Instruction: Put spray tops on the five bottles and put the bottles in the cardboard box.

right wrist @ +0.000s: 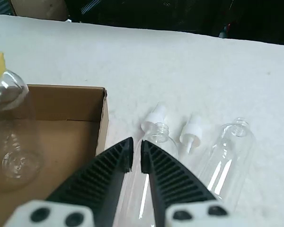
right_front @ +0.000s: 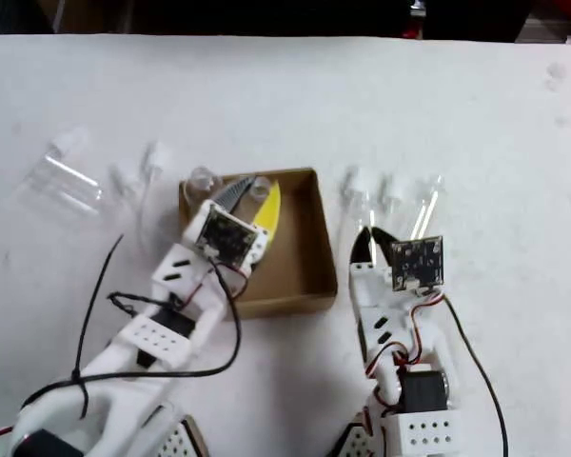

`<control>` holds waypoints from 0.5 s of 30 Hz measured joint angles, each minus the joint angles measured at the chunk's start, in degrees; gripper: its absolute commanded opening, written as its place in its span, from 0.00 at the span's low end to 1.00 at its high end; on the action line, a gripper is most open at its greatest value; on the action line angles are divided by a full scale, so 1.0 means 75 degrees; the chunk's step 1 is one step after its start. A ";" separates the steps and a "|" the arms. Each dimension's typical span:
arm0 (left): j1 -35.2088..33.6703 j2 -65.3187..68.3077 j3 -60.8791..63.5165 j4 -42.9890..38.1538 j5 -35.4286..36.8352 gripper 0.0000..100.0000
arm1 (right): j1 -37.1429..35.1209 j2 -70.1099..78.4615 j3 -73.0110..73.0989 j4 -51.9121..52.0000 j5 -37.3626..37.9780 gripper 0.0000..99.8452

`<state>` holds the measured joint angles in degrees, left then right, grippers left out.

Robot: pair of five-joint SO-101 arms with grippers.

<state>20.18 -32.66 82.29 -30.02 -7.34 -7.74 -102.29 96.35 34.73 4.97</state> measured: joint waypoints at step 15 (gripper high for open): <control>0.0012 0.1032 0.0199 -0.1723 0.0000 0.02 | 0.0000 0.0000 0.0000 0.0000 0.0000 0.02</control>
<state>20.26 -24.92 83.78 -42.95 -7.34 -7.74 -102.29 96.35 34.73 4.97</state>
